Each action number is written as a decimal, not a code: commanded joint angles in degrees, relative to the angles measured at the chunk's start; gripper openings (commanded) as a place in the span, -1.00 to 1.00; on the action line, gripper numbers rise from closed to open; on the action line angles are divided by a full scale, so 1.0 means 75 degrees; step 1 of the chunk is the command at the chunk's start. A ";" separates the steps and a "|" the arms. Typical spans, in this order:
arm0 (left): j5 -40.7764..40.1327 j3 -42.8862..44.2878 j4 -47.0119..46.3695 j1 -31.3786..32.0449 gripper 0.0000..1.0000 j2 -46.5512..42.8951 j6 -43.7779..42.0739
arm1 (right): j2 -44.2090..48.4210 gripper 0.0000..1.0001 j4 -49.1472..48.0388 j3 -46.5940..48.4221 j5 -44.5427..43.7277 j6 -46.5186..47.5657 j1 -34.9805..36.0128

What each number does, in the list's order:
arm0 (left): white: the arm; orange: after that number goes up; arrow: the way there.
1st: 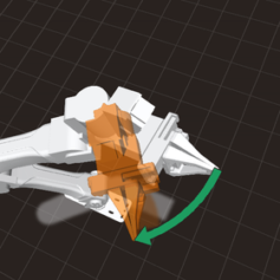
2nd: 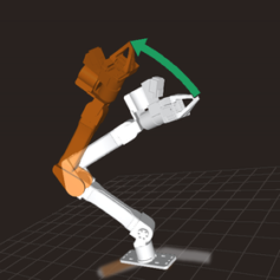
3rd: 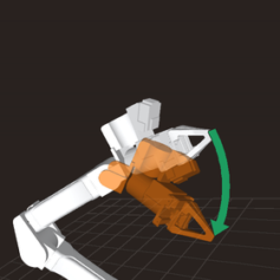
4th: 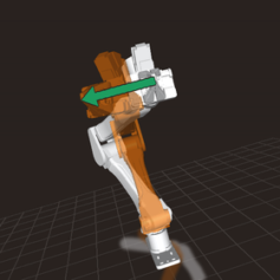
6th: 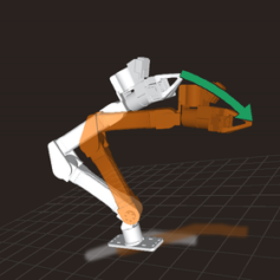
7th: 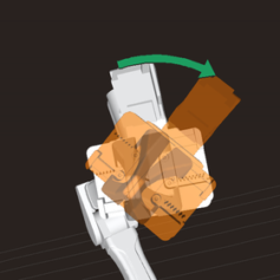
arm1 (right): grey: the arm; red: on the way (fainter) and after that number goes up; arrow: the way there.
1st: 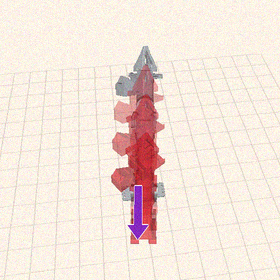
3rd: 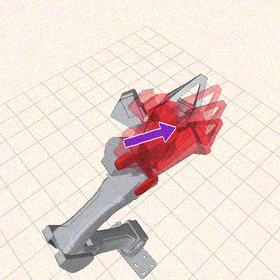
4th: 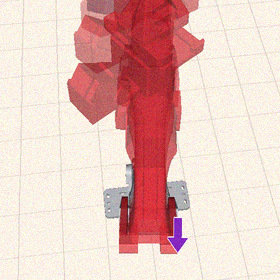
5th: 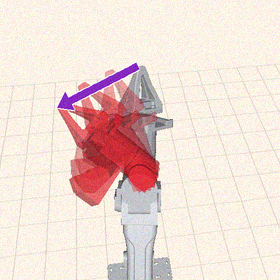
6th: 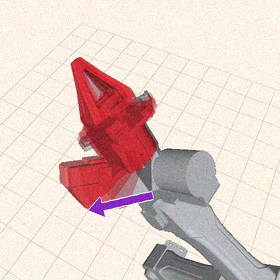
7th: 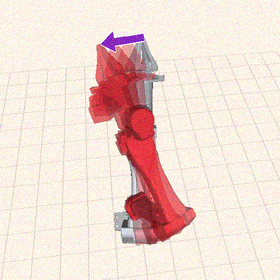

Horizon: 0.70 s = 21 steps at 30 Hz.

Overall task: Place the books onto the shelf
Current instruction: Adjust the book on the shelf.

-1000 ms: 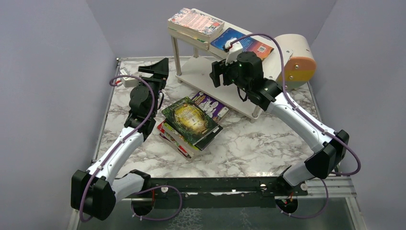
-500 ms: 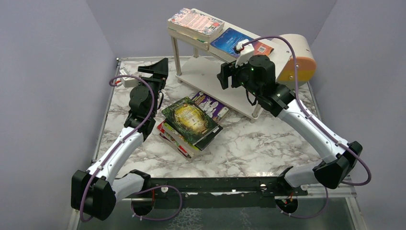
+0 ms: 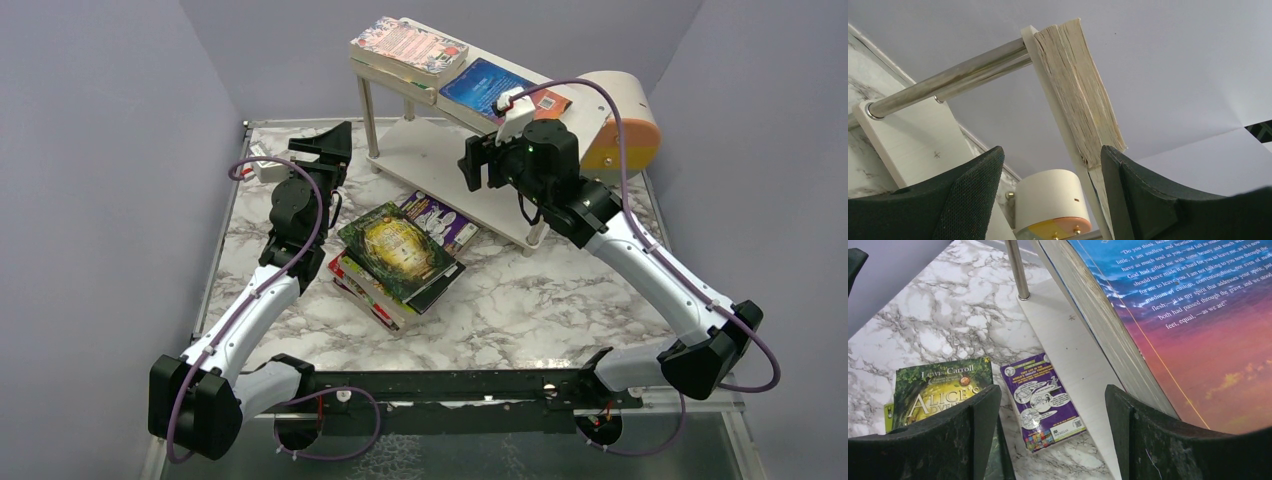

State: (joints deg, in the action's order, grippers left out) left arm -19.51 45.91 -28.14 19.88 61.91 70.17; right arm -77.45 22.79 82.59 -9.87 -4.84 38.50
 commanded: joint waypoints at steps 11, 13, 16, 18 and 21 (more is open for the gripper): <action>0.0083 -0.0023 0.0049 -0.0041 0.29 -0.0211 0.0054 | 0.0348 0.50 0.0249 -0.0007 -0.0553 0.0123 -0.0119; 0.0079 -0.0024 0.0049 -0.0040 0.29 -0.0214 0.0054 | 0.0363 0.50 0.0253 -0.0028 -0.0628 0.0109 -0.0127; 0.0070 -0.0027 0.0049 -0.0038 0.29 -0.0202 0.0054 | 0.0411 0.50 0.0259 -0.0048 -0.0727 0.0118 -0.0142; 0.0073 -0.0027 0.0053 -0.0037 0.29 -0.0204 0.0065 | 0.0424 0.50 0.0283 -0.0037 -0.0762 0.0138 -0.0153; 0.0080 -0.0030 0.0055 -0.0037 0.29 -0.0189 0.0086 | 0.0435 0.50 0.0301 -0.0042 -0.0795 0.0153 -0.0187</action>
State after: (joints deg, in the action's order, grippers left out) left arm -19.51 45.91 -28.01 19.88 61.67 70.17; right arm -75.85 24.18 82.52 -12.60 -4.62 38.17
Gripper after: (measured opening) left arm 0.646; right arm 0.750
